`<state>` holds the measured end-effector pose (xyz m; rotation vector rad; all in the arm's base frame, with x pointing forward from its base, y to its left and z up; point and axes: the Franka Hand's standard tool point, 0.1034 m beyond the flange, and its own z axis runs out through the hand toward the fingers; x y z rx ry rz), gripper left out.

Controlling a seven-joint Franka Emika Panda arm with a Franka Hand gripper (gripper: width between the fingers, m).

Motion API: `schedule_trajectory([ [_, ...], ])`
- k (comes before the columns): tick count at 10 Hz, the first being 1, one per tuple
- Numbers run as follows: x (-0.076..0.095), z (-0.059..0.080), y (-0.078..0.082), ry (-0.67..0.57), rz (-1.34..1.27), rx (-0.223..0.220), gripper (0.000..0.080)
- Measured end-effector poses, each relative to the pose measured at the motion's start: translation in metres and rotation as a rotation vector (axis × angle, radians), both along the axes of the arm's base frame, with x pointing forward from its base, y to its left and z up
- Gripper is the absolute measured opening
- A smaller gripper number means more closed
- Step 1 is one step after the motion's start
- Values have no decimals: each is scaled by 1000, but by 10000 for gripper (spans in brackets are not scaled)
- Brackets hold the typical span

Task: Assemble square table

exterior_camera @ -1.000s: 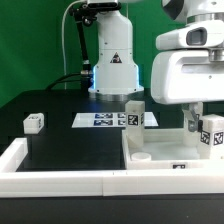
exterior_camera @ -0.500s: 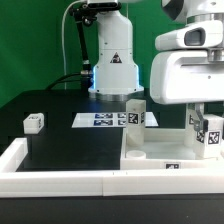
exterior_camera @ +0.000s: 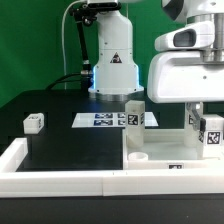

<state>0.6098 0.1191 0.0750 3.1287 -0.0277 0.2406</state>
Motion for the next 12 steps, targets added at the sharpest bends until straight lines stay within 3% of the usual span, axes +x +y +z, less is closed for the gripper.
schedule_trajectory([
  [5, -2, -2, -3, -23, -469, 85, 292],
  [12, -4, -2, -7, -26, -1077, 171, 294],
])
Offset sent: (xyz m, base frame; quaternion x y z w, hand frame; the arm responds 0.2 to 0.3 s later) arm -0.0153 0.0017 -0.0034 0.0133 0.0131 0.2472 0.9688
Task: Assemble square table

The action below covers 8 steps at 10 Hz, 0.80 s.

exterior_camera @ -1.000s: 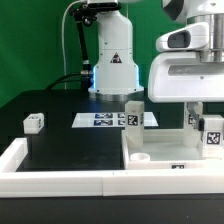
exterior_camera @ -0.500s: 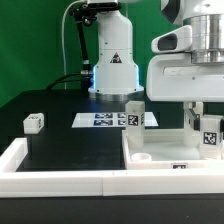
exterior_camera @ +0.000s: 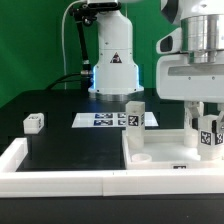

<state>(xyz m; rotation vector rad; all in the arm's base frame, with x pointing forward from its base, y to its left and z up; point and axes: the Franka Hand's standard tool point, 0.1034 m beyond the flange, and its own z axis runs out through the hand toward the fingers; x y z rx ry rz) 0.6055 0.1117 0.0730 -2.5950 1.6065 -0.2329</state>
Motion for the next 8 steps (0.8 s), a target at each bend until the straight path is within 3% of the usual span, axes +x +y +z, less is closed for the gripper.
schedule_trajectory([
  [3, -1, 1, -2, 34, -187, 57, 294],
  [6, -1, 1, 0, 36, -322, 86, 294],
  [7, -1, 1, 0, 36, -321, 86, 405],
  [8, -1, 1, 0, 36, -316, 85, 405],
])
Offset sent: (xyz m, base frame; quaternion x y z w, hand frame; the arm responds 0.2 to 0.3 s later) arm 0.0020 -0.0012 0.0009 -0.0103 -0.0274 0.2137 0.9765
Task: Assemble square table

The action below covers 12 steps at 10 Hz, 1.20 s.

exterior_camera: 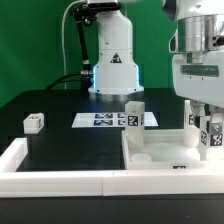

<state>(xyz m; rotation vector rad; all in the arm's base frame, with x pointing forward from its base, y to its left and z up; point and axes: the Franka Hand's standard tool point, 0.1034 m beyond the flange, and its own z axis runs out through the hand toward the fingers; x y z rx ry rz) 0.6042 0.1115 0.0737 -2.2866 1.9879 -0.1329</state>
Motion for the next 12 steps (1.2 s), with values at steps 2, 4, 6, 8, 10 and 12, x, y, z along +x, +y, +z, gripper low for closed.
schedule_trajectory([
  [2, 0, -1, 2, -8, 92, -12, 626],
  [4, 2, 1, 6, -28, 224, -33, 643],
  [6, 4, 1, 12, -75, 440, -73, 648],
  [8, 3, 1, 18, -80, 591, -94, 649],
  [10, 4, 1, 16, -83, 734, -120, 649],
  [12, 4, 1, 16, -85, 867, -144, 649],
])
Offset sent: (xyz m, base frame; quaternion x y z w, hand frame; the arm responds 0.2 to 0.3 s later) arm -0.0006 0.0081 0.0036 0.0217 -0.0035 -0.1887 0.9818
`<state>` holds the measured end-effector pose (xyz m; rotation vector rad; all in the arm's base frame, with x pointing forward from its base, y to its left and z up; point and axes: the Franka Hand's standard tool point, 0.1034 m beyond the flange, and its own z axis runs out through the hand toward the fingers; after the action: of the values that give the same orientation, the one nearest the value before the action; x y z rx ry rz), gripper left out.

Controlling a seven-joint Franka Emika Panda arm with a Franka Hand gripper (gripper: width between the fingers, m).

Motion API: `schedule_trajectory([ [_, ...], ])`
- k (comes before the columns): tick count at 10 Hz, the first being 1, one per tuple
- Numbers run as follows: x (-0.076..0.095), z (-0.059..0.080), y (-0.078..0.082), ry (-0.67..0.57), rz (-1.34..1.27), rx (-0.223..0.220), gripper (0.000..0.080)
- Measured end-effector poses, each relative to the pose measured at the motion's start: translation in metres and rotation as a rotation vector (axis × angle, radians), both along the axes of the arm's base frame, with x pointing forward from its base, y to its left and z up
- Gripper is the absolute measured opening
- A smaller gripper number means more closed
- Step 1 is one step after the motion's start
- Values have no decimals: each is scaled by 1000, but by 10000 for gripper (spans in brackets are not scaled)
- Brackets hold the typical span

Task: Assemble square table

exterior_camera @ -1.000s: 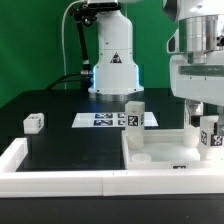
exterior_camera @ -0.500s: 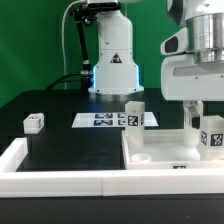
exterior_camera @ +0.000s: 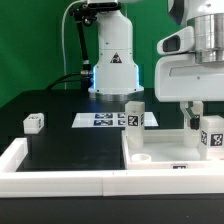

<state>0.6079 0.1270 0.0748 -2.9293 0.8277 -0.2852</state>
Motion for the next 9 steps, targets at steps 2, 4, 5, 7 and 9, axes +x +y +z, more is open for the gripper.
schedule_trajectory([
  [2, -2, -2, 0, -4, 170, -44, 649],
  [4, -2, -1, 1, -6, 306, -82, 649],
  [5, -1, -1, 0, -7, 418, -112, 649],
  [7, -1, -1, -4, -8, 588, -158, 649],
  [9, 0, -1, -6, -6, 678, -186, 649],
])
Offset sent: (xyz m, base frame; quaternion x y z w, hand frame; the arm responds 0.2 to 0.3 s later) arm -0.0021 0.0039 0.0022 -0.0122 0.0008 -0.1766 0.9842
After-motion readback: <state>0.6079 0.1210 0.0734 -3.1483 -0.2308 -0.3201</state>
